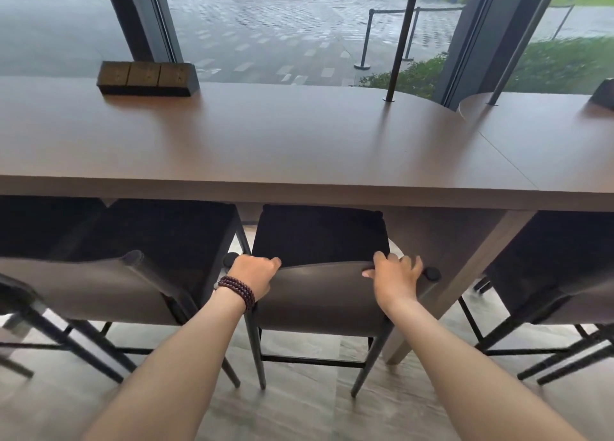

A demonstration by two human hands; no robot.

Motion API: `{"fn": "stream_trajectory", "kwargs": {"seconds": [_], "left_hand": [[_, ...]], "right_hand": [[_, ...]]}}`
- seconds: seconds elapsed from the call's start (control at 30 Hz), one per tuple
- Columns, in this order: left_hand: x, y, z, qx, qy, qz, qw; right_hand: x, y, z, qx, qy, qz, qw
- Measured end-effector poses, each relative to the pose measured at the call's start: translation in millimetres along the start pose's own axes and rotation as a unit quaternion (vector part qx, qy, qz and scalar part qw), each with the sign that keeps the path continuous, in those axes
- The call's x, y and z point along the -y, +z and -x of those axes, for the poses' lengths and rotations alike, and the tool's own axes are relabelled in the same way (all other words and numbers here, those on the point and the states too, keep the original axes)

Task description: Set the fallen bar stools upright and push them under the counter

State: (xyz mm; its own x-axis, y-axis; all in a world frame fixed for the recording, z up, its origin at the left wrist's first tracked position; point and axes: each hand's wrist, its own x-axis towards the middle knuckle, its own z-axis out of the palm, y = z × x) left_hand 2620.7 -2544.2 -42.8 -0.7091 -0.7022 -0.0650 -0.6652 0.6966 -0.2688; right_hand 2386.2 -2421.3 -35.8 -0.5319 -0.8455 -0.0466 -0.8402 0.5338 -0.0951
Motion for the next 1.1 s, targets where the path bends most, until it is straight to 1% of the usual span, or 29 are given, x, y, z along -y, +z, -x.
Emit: {"fn": "stream_trajectory", "kwargs": {"seconds": [0.2, 0.33, 0.5, 0.63, 0.73, 0.8, 0.93, 1.1], "left_hand": [[0.3, -2.3, -0.6, 0.01, -0.017, 0.009, 1.0], [-0.9, -5.0, 3.7, -0.002, -0.024, 0.014, 1.0], [-2.3, -15.2, 5.3, 0.022, -0.034, 0.108, 0.993], [-8.3, -25.2, 12.2, -0.002, -0.035, 0.217, 0.976], [-21.1, -33.6, 13.7, -0.044, -0.019, 0.276, 0.96], [-34.2, -40.5, 10.3, -0.075, 0.0, 0.296, 0.952], [-62.1, -50.7, 5.7, -0.113, 0.019, 0.339, 0.934], [-81.2, -58.8, -1.0, -0.122, 0.023, 0.379, 0.917]], "right_hand": [[3.8, -5.5, -7.7, 0.019, 0.006, 0.038, 0.999], [-0.3, -3.8, -2.9, 0.01, -0.016, 0.028, 0.999], [-7.1, -5.5, 4.3, 0.004, -0.052, -0.003, 0.999], [-9.3, -7.0, 10.9, -0.027, -0.095, -0.048, 0.994], [-3.9, -7.1, 17.5, -0.052, -0.132, -0.118, 0.983], [2.5, -9.2, 22.4, -0.064, -0.145, -0.15, 0.976], [13.0, -10.4, 32.5, -0.088, -0.169, -0.17, 0.967], [5.2, -16.1, 36.5, -0.084, -0.179, -0.19, 0.962]]}}
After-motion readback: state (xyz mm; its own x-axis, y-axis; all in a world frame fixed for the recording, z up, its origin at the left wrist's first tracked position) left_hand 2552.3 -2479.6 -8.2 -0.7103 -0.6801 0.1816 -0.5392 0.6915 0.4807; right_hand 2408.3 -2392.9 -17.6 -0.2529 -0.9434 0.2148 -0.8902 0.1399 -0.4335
